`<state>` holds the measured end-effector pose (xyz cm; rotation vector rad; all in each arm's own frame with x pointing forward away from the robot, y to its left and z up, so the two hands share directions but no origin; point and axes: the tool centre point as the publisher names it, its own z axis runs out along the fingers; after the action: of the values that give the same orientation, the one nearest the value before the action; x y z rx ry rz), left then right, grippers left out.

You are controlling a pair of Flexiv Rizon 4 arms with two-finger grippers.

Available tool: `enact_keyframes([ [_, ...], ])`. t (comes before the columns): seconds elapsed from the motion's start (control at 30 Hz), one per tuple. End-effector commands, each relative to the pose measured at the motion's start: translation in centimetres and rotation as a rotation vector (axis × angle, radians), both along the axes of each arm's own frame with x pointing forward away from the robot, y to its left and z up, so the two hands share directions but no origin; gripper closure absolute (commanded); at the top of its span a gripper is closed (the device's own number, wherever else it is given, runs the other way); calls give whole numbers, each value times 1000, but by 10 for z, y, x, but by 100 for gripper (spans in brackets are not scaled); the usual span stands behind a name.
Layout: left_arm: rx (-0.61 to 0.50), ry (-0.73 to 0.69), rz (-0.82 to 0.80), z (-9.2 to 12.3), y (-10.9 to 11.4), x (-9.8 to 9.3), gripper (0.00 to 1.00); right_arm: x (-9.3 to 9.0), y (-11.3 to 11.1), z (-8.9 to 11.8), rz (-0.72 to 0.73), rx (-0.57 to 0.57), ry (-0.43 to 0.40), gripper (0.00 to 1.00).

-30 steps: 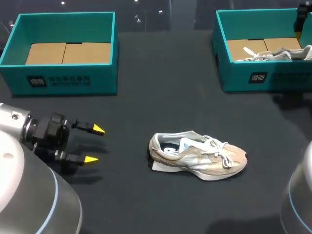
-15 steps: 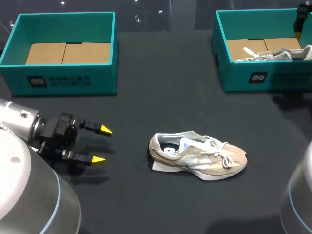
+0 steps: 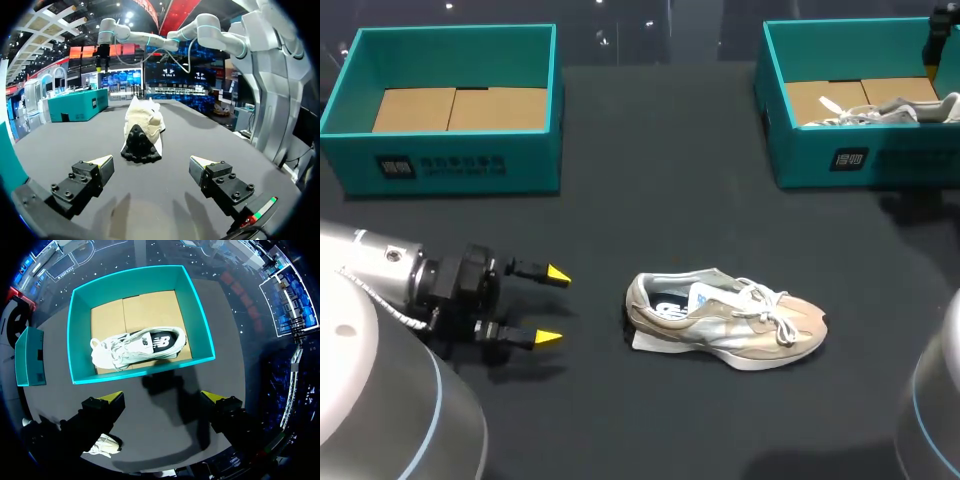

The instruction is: Take the shoe out of the shoebox, open the shoe tongue, remove and reinsert the insole, then place the shoe into the shoebox

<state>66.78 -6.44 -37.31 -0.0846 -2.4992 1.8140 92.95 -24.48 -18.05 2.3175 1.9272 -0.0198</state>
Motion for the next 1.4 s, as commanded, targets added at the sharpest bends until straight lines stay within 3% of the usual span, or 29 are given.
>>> enact_keyframes([
  [0.03, 8, 3, 21, -5, -17, -1, 0, 0, 0, 0, 0, -1, 1, 0],
  [0.7, 13, 31, 53, -19, -54, 2, 0, 0, 0, 0, 0, -1, 1, 0],
  [1.4, 7, 15, 31, -31, -82, 21, 0, 0, 0, 0, 0, -1, 1, 0],
])
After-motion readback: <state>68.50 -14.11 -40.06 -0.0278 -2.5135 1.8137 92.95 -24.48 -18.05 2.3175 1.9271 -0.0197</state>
